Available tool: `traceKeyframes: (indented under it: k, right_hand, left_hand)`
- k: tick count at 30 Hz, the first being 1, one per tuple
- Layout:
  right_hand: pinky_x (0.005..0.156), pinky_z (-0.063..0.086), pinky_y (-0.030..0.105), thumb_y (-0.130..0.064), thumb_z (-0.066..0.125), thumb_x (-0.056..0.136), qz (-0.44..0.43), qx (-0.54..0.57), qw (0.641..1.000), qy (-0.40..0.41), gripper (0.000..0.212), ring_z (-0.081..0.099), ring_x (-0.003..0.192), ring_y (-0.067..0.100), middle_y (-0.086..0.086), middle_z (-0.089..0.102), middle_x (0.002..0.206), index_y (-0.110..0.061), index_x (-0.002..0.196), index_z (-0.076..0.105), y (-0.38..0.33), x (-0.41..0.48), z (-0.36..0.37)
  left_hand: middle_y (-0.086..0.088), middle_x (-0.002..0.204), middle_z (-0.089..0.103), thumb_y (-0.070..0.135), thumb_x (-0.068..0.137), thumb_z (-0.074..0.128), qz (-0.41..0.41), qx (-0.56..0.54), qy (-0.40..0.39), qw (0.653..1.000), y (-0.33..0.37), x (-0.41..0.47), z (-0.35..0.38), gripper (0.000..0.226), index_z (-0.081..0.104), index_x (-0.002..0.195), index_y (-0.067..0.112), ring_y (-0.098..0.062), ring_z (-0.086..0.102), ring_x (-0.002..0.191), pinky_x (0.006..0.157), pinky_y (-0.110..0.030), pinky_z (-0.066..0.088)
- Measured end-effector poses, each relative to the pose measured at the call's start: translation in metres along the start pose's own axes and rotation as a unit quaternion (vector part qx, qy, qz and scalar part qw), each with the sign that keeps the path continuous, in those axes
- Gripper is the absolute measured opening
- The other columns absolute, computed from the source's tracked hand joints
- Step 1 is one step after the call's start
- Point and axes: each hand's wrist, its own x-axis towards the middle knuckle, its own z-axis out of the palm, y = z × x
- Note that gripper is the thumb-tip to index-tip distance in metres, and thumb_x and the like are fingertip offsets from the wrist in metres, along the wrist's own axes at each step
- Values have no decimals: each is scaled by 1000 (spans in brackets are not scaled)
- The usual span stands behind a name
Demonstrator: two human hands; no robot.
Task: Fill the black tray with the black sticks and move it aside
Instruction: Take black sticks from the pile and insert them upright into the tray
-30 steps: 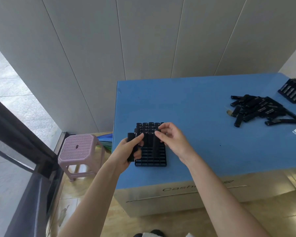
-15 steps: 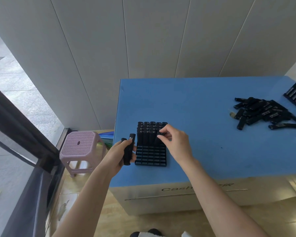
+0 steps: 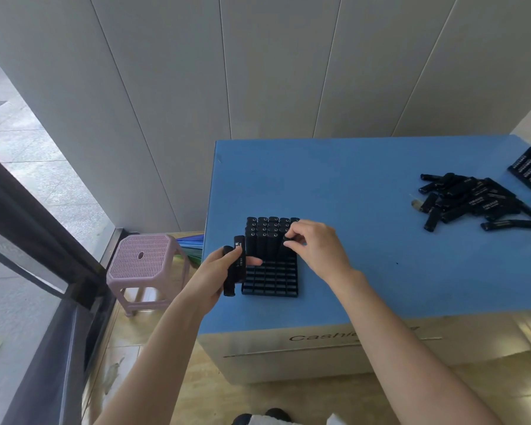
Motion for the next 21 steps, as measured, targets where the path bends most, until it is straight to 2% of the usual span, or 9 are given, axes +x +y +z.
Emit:
traceKeyframes:
  k: [2,6,8,10,12,15,19,21]
  right_hand:
    - [73,51,38,-16,70,80,4,-10,1000,-8,8,62,76,20,1,67,82,-10,83,66,-2,0,1]
    - [67,46,29,-22,62,87,10,-58,998,10,12,60,85,18,-4,62,94,-15,93,69,-8,-2,3]
    - [64,43,25,-24,59,89,2,-57,997,45,16,56,85,11,-6,59,98,-18,100,68,-14,-7,5]
    - [64,48,25,-23,56,90,25,26,998,48,16,58,76,7,-7,61,94,-19,101,67,-25,-16,10]
    - [68,54,29,-22,52,93,95,160,983,-1,17,64,67,9,-4,66,83,-18,99,67,-37,-26,17]
    - [69,57,28,-25,43,97,201,314,922,-101,24,69,70,17,4,68,80,-14,103,63,-54,-35,25]
    - [65,57,24,-32,34,100,335,503,785,-135,31,69,69,18,8,68,77,-13,104,58,-67,-34,22]
    - [61,55,23,-34,36,100,377,539,739,-145,35,68,65,16,8,66,74,-9,106,59,-67,-32,20]
  left_hand:
    - [-3,93,71,24,100,40,-2,9,1,1000,1,-1,2,18,52,96,13,-8,55,59,49,-15,42]
    - [-5,86,61,22,99,44,-1,5,25,1000,-3,2,2,18,55,94,8,-14,53,70,70,-25,45]
    - [-3,79,57,21,98,45,4,-3,30,1000,-4,3,2,19,55,97,6,-13,53,69,71,-25,45]
    - [-1,76,56,23,98,45,14,9,30,999,-5,3,1,20,56,101,5,-12,51,67,66,-24,43]
    - [-1,71,53,25,97,48,24,15,31,999,-6,4,0,20,57,99,6,-12,47,61,58,-22,38]
    - [0,56,44,26,92,57,44,5,30,999,-7,8,-2,16,56,90,10,-11,36,48,47,-22,29]
    - [2,47,38,23,87,64,74,8,34,997,-9,11,-2,16,54,79,13,-9,32,40,41,-20,26]
    - [3,46,38,21,87,65,82,11,24,996,-10,12,-2,17,53,78,12,-9,31,39,41,-19,26]
